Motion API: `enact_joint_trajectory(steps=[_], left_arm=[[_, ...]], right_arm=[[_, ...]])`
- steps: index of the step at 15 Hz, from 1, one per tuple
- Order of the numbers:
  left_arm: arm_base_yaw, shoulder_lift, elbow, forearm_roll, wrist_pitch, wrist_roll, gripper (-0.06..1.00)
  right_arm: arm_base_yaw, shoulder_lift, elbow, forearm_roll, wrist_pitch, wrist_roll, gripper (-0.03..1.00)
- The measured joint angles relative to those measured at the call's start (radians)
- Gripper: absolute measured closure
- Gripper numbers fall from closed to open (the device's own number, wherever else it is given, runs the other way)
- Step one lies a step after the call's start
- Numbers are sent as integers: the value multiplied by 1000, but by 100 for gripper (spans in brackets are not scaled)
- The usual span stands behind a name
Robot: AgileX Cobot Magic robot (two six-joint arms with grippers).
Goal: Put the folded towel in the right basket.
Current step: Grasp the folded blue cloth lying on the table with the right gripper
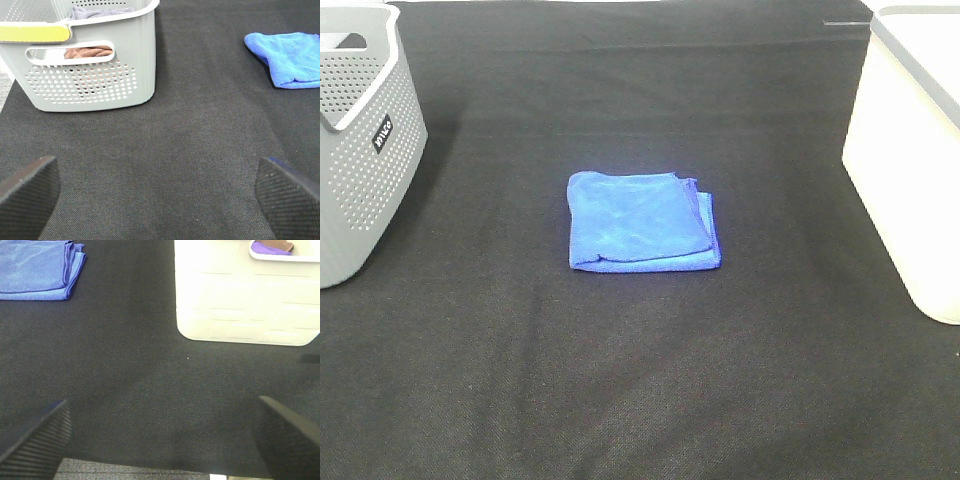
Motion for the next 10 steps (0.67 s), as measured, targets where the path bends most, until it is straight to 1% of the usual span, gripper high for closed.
enact_joint_trajectory(steps=[10], left_arm=[[0, 0, 0, -9, 0, 0, -4]], right_arm=[[0, 0, 0, 1, 0, 0, 2]])
